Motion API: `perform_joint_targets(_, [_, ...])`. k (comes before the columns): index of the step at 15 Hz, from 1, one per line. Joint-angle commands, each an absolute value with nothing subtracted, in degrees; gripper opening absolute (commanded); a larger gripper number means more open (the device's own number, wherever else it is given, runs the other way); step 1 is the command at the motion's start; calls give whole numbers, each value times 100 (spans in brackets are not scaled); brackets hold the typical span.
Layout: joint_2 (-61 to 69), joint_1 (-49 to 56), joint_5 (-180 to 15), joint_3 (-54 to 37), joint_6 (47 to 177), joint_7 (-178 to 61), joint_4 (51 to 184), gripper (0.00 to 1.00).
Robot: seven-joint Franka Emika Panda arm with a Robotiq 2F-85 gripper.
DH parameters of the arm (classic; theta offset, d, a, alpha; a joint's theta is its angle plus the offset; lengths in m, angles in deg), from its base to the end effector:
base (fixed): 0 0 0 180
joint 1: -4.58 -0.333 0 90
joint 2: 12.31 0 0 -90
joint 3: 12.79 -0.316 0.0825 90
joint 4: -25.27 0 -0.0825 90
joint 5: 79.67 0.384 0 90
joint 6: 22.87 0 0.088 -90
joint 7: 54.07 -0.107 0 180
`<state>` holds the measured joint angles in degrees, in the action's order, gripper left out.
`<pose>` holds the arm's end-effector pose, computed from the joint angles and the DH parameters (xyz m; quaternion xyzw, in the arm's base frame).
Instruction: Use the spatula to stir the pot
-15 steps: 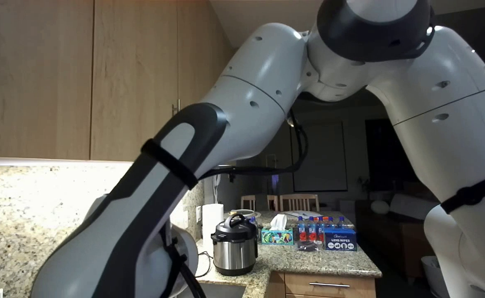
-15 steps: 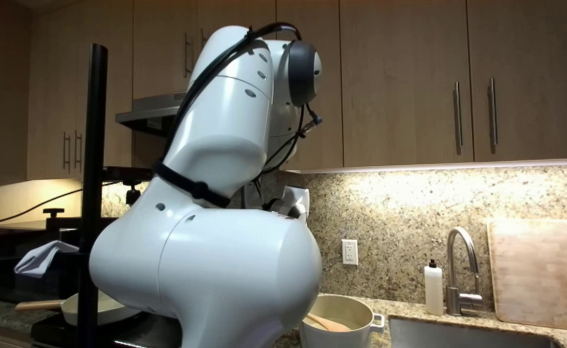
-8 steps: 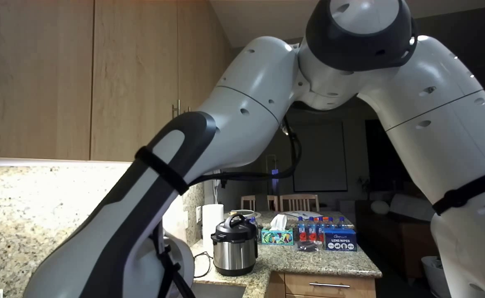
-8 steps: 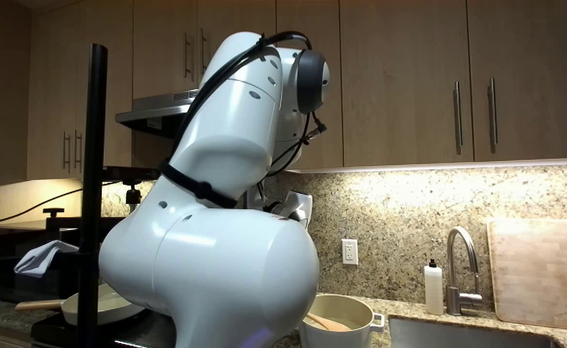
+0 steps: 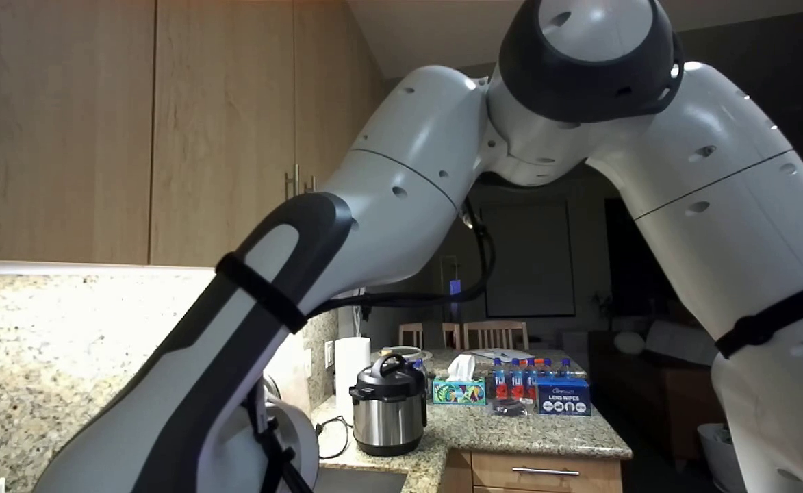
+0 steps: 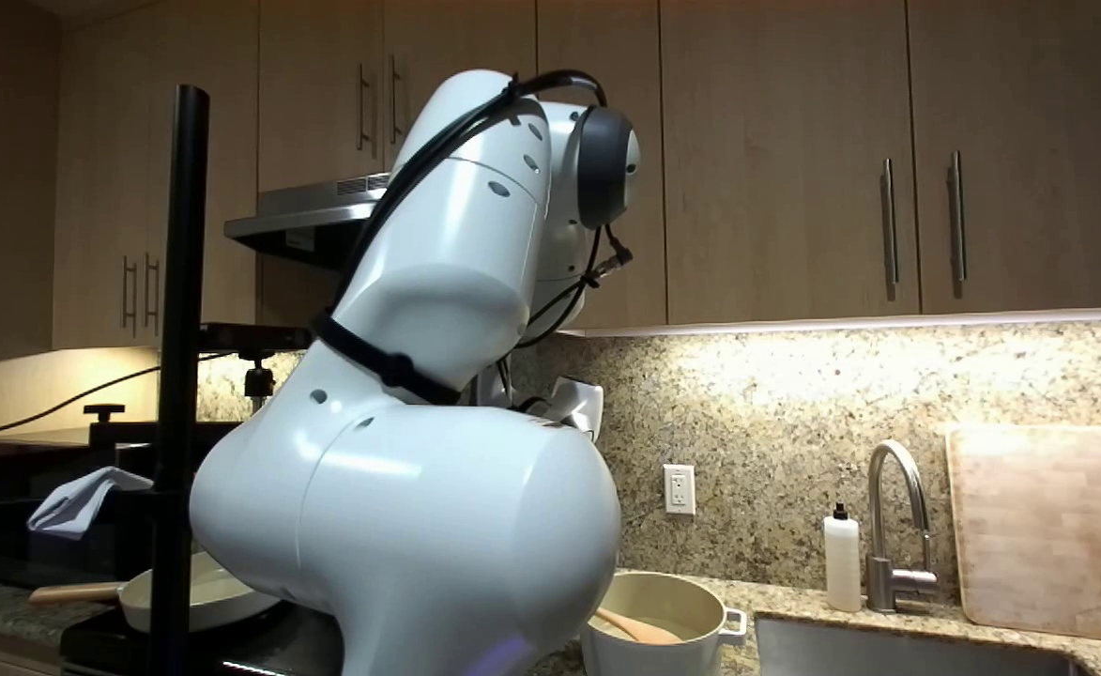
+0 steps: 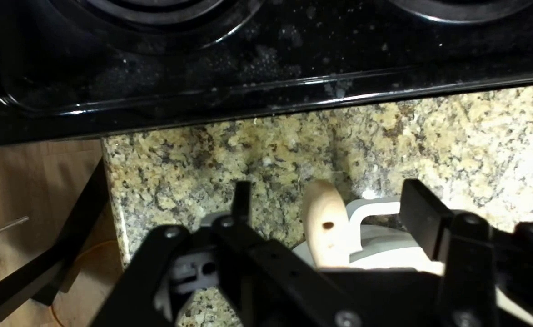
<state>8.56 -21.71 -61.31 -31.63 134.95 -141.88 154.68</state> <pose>0.3981 0.3842 0.2199 -0.8531 0.5016 0.0898 0.1119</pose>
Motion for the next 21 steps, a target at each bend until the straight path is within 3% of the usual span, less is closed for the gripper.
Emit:
perform_joint_targets(1, [867,-2044,-6113,-3145,13064,-14009,15284,53])
perform_joint_targets(8, [975,-1883,-6089,-3093,12592,-13730,14928,8])
perform_joint_targets(10, [1002,-1865,-6056,-3096,12589,-13659,14893,5])
perform_joint_targets(11, [1018,-1865,-6049,-3098,12616,-13630,14885,39])
perform_joint_targets(13, [1060,-1857,-5997,-3128,12659,-13564,14883,35])
perform_joint_targets(21, [1238,-1859,-6011,-3138,12665,-13305,14800,85])
